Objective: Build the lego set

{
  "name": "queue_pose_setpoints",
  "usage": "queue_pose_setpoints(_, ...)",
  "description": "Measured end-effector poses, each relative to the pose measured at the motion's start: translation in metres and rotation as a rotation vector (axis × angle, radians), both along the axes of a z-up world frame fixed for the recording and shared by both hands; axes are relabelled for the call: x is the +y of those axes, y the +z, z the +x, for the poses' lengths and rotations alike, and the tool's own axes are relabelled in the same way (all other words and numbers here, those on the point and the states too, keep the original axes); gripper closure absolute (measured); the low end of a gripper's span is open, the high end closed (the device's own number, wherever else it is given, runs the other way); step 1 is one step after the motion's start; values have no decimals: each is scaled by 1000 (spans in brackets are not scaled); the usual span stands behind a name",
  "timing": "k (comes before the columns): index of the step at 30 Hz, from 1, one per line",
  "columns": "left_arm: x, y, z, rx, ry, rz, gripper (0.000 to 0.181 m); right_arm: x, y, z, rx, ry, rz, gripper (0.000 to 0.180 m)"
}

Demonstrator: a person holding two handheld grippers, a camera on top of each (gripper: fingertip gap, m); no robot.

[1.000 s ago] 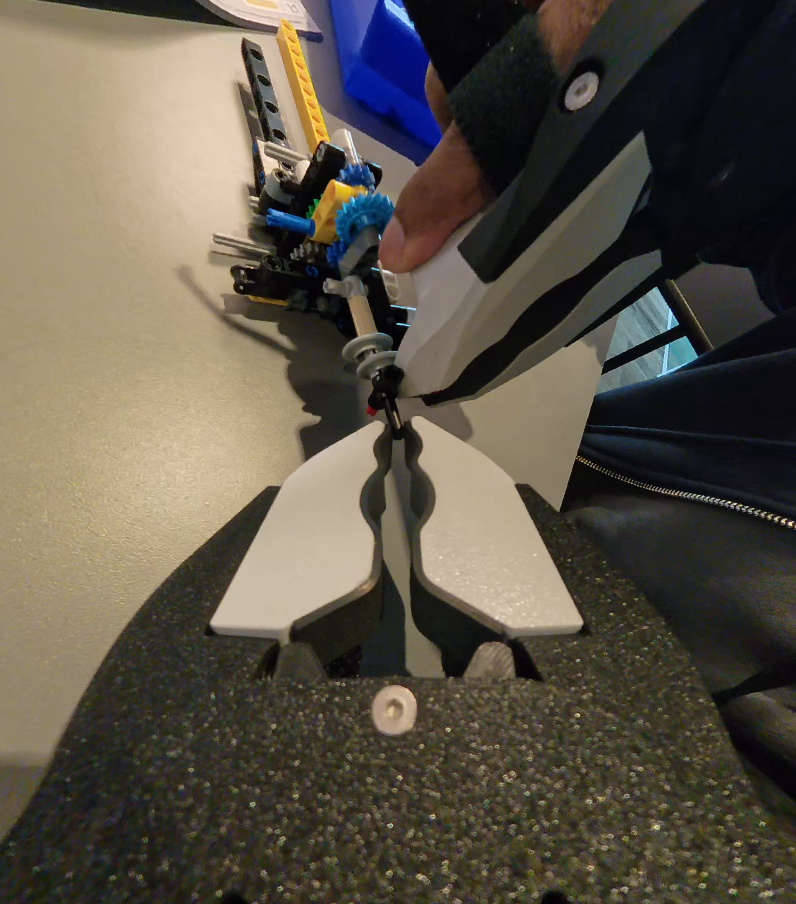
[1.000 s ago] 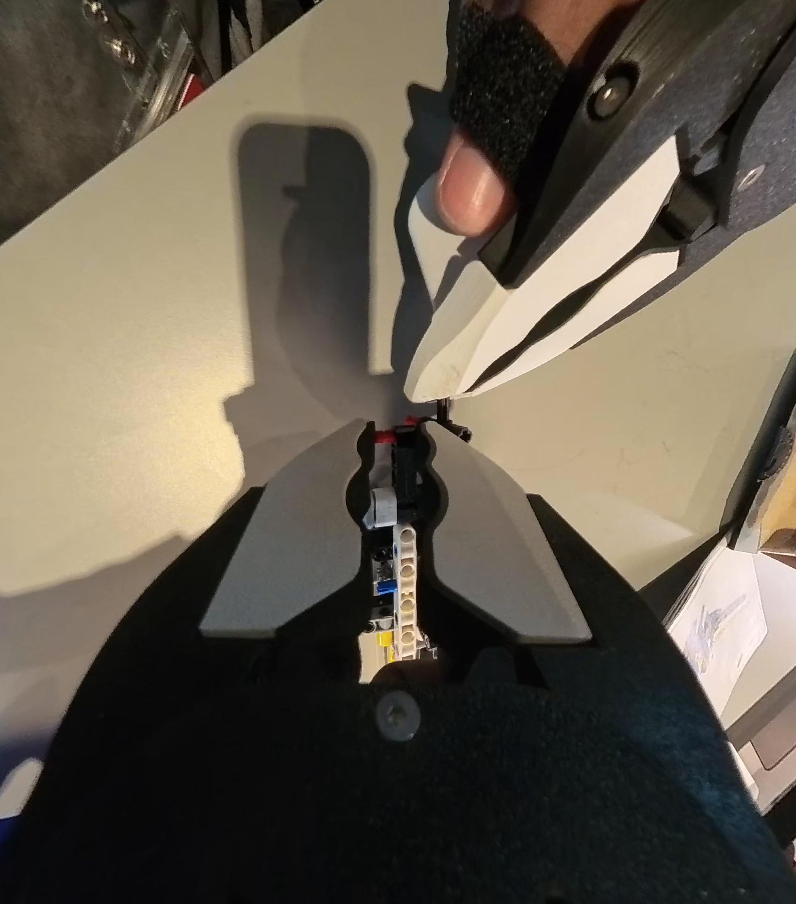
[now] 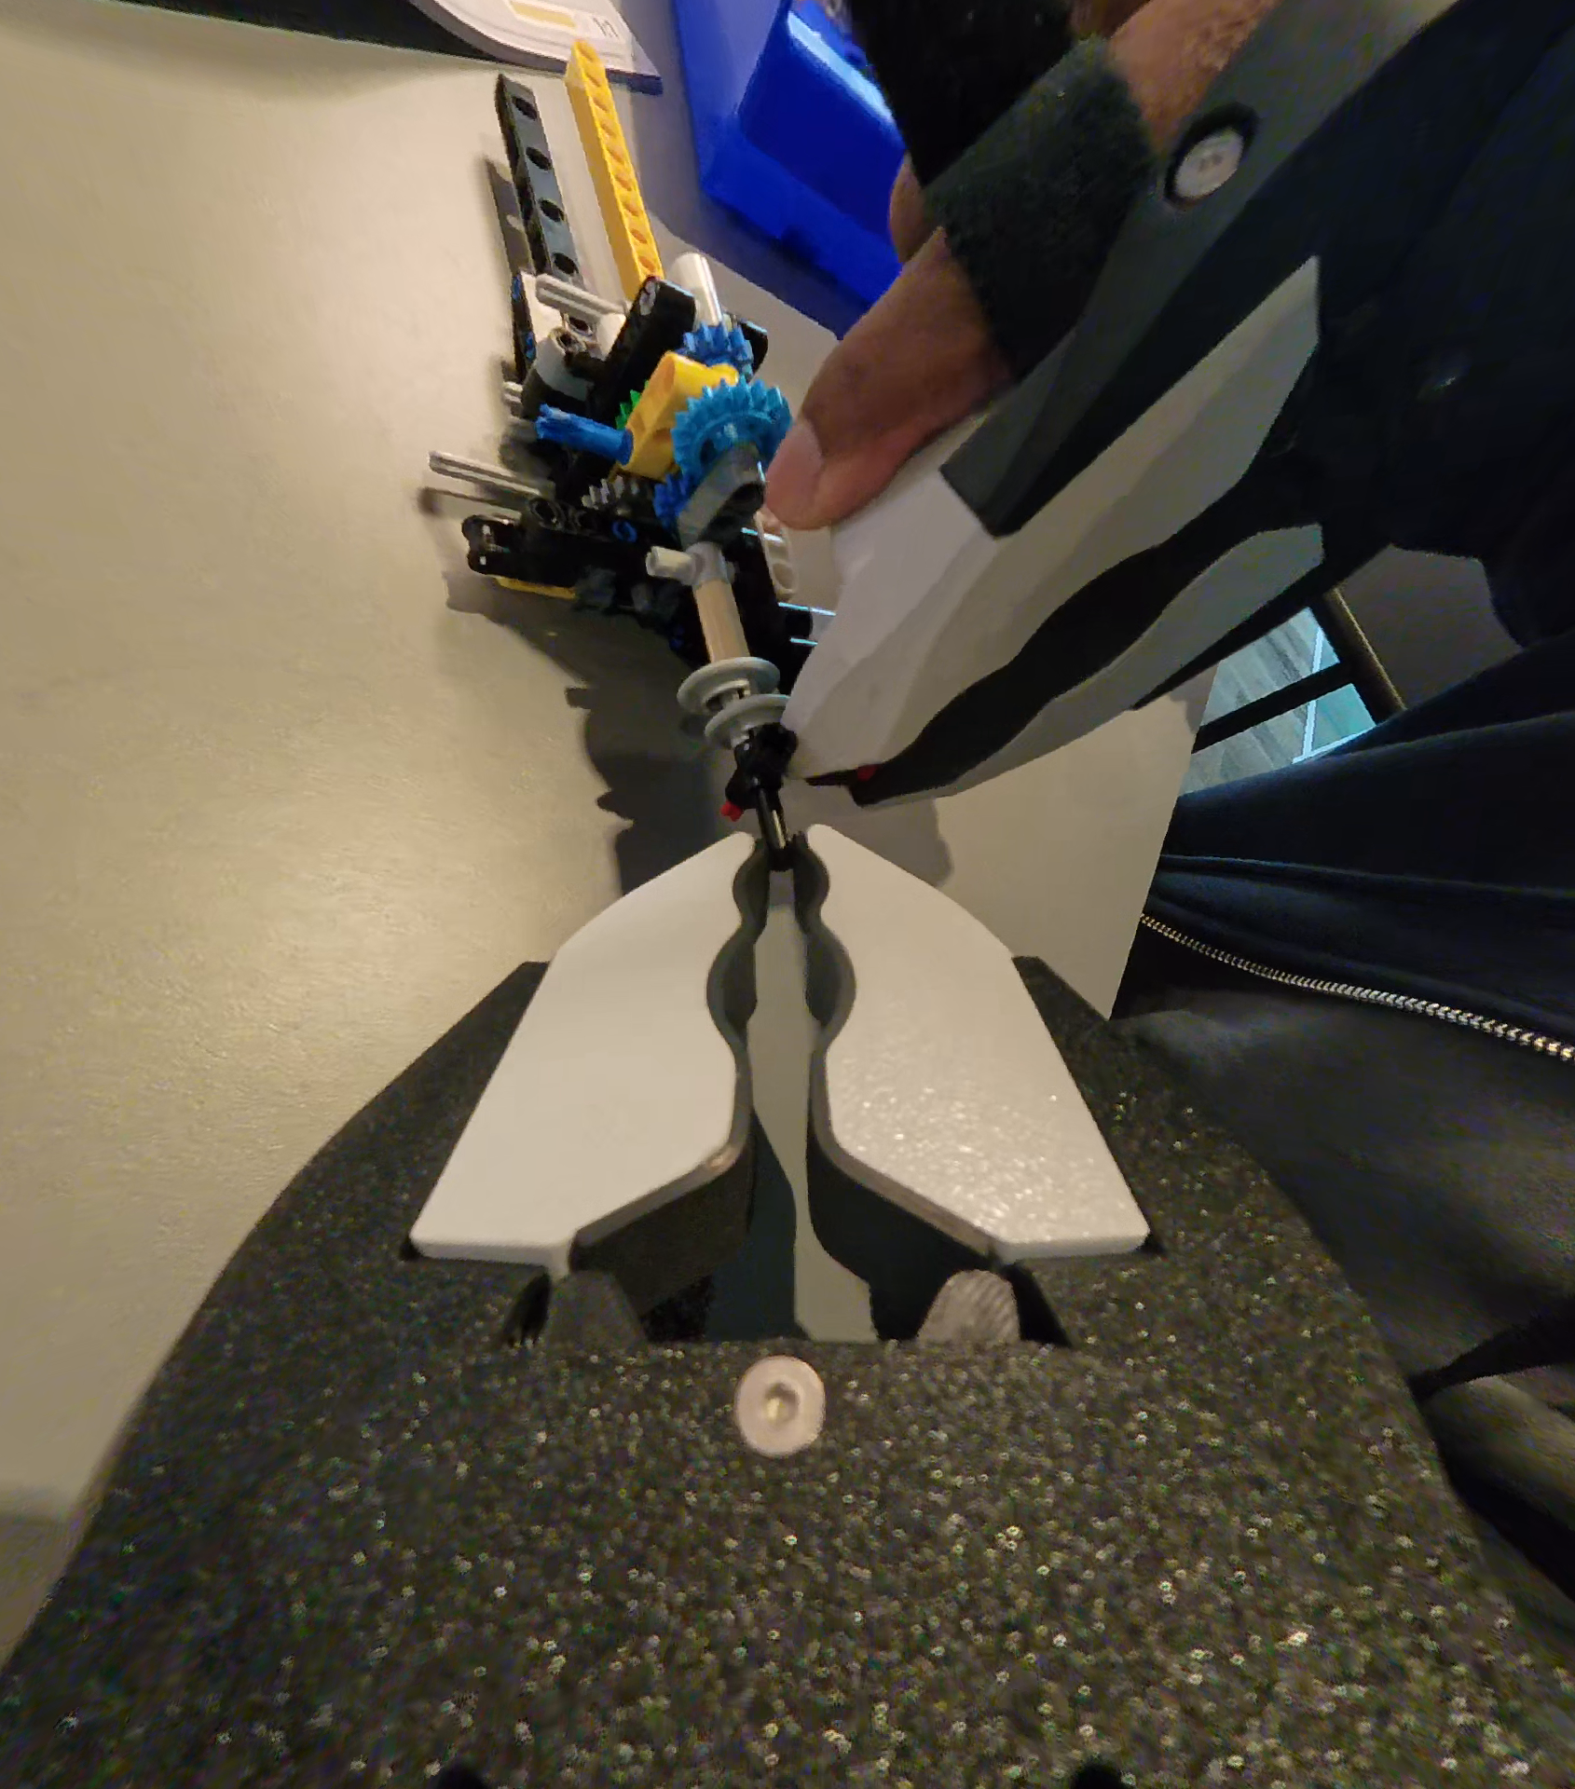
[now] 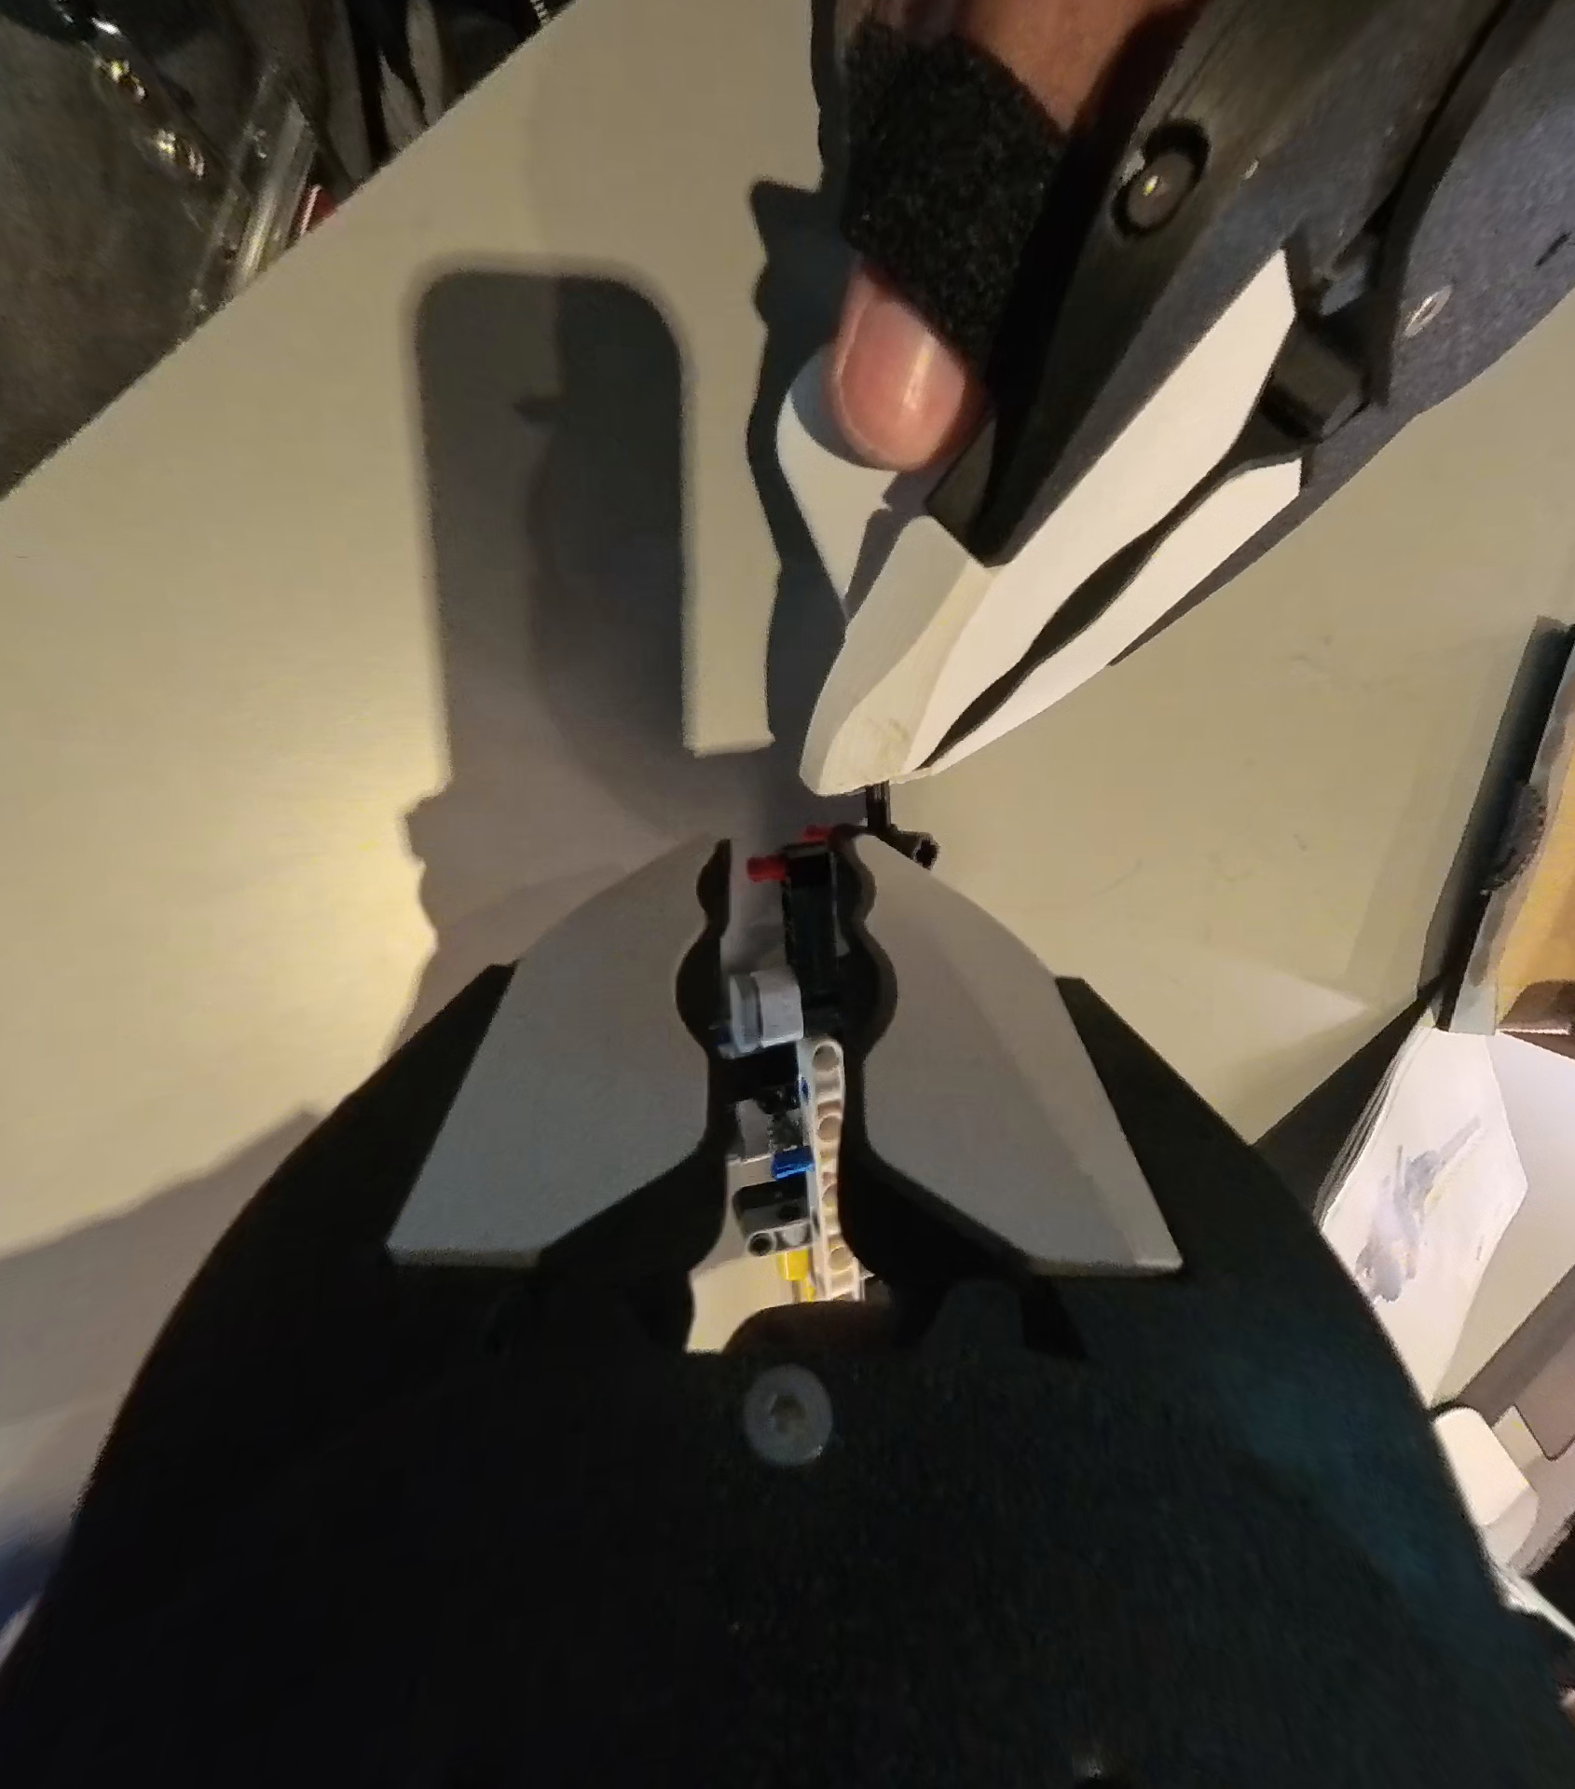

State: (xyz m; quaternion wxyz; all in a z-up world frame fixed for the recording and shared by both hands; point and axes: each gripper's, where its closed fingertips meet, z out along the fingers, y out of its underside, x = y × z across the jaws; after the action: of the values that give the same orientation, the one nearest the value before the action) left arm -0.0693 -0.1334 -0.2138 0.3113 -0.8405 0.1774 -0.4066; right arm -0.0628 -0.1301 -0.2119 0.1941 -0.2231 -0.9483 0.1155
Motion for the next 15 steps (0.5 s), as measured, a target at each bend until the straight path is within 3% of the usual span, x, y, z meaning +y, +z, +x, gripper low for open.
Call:
queue_pose_setpoints(6,-1,0,1,1,-5,1,176,1,7,4,22,-15,-4,151)
queue_pose_setpoints(15,-1,0,0,3,-4,4,176,1,3,2,24,13,32,164)
